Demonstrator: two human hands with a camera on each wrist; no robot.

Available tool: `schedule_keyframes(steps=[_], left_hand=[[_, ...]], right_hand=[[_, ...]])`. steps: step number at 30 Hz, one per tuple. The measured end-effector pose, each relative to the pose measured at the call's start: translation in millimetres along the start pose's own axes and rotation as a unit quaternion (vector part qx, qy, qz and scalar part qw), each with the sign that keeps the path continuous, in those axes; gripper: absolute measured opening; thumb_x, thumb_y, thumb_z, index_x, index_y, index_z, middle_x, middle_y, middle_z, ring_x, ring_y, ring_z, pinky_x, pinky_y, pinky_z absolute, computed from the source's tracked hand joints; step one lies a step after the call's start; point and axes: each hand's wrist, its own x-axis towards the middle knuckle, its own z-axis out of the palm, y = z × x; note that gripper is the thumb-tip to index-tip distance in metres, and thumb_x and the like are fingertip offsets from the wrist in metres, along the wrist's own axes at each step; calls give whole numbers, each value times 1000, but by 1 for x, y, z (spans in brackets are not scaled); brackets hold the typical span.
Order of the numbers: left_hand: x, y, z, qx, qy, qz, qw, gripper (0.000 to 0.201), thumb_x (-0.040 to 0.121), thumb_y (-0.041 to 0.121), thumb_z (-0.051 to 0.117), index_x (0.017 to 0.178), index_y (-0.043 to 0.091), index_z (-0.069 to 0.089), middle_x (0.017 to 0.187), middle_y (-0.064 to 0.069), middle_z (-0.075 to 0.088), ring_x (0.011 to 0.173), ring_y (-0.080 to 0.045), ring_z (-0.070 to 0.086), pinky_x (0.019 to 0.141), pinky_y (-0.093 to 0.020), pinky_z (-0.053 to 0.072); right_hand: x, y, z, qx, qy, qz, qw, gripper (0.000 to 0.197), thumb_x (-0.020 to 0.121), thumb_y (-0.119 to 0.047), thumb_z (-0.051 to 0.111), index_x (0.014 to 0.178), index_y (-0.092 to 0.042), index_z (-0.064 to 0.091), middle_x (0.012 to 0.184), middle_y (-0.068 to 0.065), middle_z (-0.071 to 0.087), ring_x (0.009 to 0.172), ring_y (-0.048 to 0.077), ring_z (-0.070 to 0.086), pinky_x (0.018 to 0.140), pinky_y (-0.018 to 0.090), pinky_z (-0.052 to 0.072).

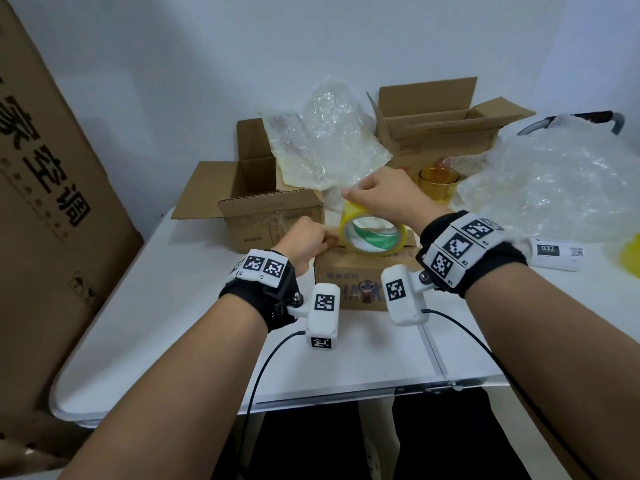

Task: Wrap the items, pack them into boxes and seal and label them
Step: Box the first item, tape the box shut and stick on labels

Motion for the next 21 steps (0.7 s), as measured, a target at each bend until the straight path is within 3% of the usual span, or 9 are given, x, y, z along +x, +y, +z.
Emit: schedule_keyframes(steps=[3, 5, 9, 11, 13, 15, 17, 19, 21], left_hand=[[0, 0, -1, -10, -11, 1, 1000, 24, 94, -8, 47, 82, 11, 53, 92, -8, 58, 94, -22, 58, 82, -28, 54], [-2, -1, -3, -32, -16, 2, 999, 24, 94, -9, 45, 82, 10, 53, 89, -7, 58, 91, -20, 58, 86, -28, 53], [-7, 0, -10, -139, -38, -29, 989, 33, 94, -13, 30, 80, -1, 57, 70, -5, 67, 87, -19, 62, 93, -30, 53], [-5, 2, -13, -169, -39, -44, 984, 27, 95, -9, 31, 83, 1, 54, 69, -6, 67, 84, -19, 63, 90, -29, 55], [-5, 5, -14, -181, -42, -48, 981, 17, 97, 0, 38, 87, 4, 50, 82, -11, 66, 88, -24, 66, 90, -32, 56], [-4, 7, -15, -150, -42, -30, 987, 12, 100, 12, 49, 90, 5, 50, 89, -13, 63, 90, -26, 67, 88, -35, 58], [-4, 4, -17, -48, -4, 16, 999, 15, 97, 15, 60, 91, 7, 50, 90, -14, 63, 79, -21, 69, 77, -30, 60], [-3, -1, -22, 39, 35, 61, 997, 17, 92, 12, 66, 89, 8, 50, 84, -12, 66, 68, -16, 67, 73, -30, 60], [-2, -6, -29, 60, 35, 68, 995, 18, 90, 11, 69, 88, 9, 51, 77, -10, 65, 64, -14, 64, 73, -29, 59]], right_hand=[[1, -2, -4, -50, -21, 19, 998, 52, 90, -42, 59, 52, -16, 35, 52, 1, 35, 52, 19, 36, 52, 28, 27], [0, -8, -5, -75, -34, 19, 996, 53, 92, -47, 56, 52, -16, 38, 52, 0, 38, 50, 19, 37, 51, 28, 29], [0, -2, -6, -33, -48, 32, 998, 53, 99, -46, 42, 67, -8, 59, 70, 8, 60, 62, 19, 53, 69, 31, 42], [-1, 6, -7, 32, -40, 53, 997, 53, 96, -48, 50, 58, -11, 50, 63, 6, 54, 57, 20, 50, 66, 29, 41], [-2, 6, -4, 43, -40, 61, 996, 52, 92, -49, 55, 57, -12, 45, 55, 6, 43, 52, 21, 41, 60, 31, 35], [1, 0, 0, 22, -51, 57, 997, 50, 92, -47, 56, 65, -5, 57, 64, 16, 57, 58, 26, 51, 61, 33, 42], [4, -5, 3, 5, -60, 47, 997, 48, 93, -43, 55, 57, -12, 48, 57, 8, 52, 54, 20, 45, 55, 30, 36], [6, -7, 6, -5, -69, 40, 997, 47, 94, -41, 54, 54, -18, 40, 54, 0, 44, 51, 16, 40, 55, 28, 34], [8, -10, 7, -13, -78, 38, 996, 41, 93, -41, 54, 59, -20, 52, 62, -1, 56, 57, 15, 49, 60, 29, 41]])
